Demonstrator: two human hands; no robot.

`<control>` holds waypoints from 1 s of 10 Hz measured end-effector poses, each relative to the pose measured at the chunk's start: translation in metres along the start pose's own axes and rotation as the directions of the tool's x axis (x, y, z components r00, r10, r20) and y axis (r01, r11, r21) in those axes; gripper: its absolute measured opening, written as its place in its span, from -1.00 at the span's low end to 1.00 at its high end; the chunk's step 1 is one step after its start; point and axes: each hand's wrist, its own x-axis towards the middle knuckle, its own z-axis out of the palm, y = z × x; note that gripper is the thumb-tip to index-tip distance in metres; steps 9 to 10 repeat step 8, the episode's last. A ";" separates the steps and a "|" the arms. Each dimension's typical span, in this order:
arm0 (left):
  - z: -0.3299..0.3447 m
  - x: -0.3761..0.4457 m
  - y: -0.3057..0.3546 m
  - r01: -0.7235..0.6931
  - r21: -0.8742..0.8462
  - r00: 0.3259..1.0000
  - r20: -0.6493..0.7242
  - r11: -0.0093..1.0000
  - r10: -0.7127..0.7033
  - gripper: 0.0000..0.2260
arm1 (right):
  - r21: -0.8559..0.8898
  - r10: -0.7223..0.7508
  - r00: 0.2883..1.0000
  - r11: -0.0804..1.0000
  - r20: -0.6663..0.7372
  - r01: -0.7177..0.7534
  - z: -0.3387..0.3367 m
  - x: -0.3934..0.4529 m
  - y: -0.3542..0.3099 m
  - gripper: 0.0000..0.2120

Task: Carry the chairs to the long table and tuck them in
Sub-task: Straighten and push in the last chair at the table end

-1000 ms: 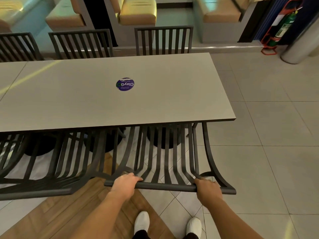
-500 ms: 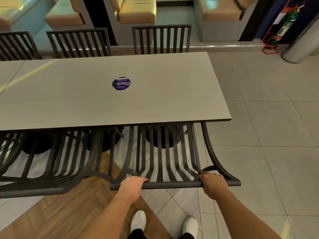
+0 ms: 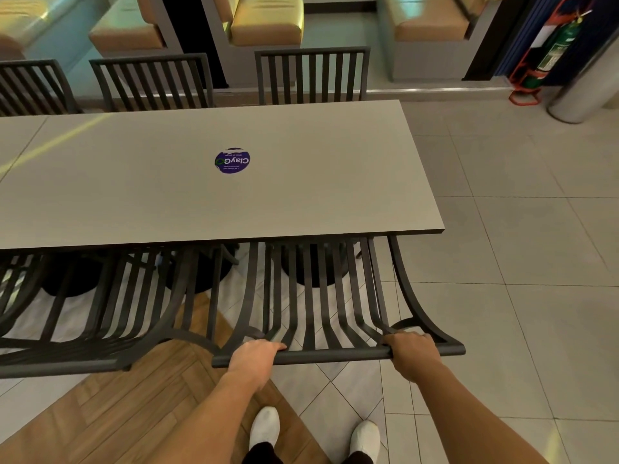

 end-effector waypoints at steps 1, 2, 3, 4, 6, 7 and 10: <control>0.000 -0.001 -0.001 -0.005 -0.012 1.000 0.001 1.000 0.005 -0.41 | 0.031 -0.009 1.000 0.999 -0.004 0.009 0.001 0.000 0.001 -0.71; 0.000 -0.001 -0.002 -0.015 -0.040 1.000 -0.014 0.999 0.015 -0.43 | 0.063 -0.022 1.000 0.998 -0.010 0.023 0.001 0.000 0.003 -0.70; -0.003 -0.001 -0.003 -0.024 -0.127 0.999 0.018 0.992 0.026 -0.49 | 0.171 -0.046 0.999 0.984 0.017 0.042 -0.002 -0.003 0.007 -0.66; -0.007 -0.001 -0.003 0.008 -0.215 0.995 0.098 0.977 0.014 -0.46 | 0.313 -0.058 0.998 0.949 0.036 0.043 -0.002 -0.007 0.010 -0.61; -0.024 -0.011 0.013 0.079 -0.482 0.987 0.164 0.873 0.001 -0.27 | 0.684 -0.079 0.993 0.729 0.089 -0.003 -0.019 -0.024 0.026 -0.53; -0.039 -0.019 0.040 0.073 -0.532 0.997 0.064 0.844 -0.046 -0.50 | 0.688 -0.016 0.998 0.725 0.065 -0.034 -0.028 -0.027 0.038 -0.63; -0.048 -0.019 0.062 0.054 -0.529 0.996 -0.032 0.847 -0.084 -0.67 | 0.661 0.035 0.999 0.750 0.022 -0.040 -0.035 -0.021 0.049 -0.66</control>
